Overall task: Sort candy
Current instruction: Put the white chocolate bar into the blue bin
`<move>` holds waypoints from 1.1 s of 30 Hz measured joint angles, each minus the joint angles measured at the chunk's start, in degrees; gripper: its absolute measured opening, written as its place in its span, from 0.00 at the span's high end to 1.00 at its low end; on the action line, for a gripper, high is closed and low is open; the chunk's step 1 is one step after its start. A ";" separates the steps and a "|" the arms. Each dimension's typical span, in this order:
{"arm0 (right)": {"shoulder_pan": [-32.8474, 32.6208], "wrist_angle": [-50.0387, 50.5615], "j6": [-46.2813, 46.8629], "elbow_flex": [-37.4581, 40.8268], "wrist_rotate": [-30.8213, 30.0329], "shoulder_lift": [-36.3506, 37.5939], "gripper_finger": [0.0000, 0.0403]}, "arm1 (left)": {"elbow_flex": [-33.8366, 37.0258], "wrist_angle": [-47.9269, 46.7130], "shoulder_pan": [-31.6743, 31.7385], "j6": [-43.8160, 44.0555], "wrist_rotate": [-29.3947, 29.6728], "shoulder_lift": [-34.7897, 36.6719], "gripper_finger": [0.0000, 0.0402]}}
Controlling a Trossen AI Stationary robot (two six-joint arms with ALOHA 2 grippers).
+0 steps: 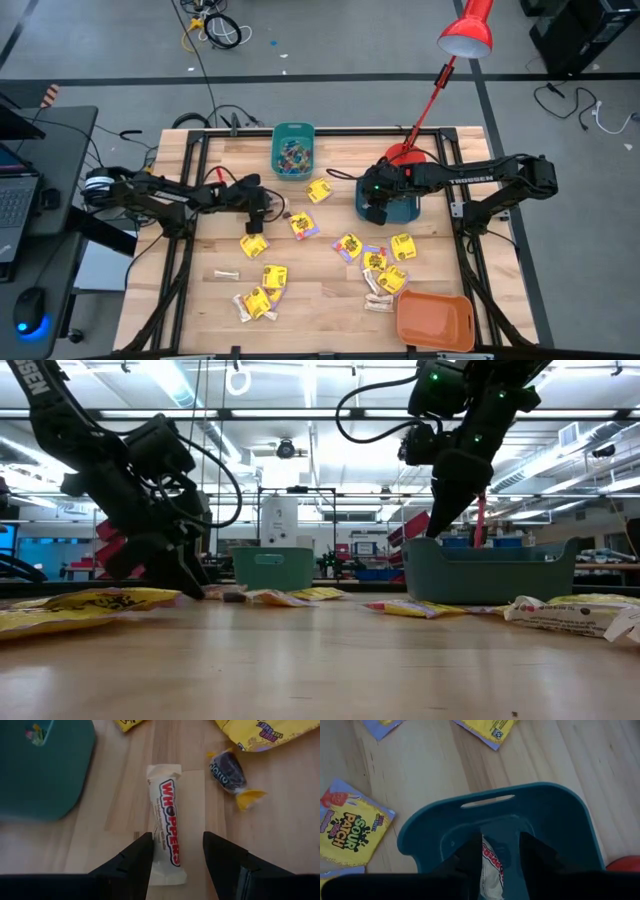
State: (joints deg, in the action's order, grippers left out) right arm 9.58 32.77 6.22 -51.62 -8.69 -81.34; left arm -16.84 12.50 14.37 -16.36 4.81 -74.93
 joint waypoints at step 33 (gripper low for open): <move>-0.67 -6.65 -0.18 0.00 -0.10 0.38 0.73 | -0.02 -0.43 0.20 4.68 -0.64 0.11 0.81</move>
State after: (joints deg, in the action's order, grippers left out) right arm 8.91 26.13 6.04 -51.62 -8.79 -80.96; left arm -16.86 12.08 14.57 -11.68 4.17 -74.82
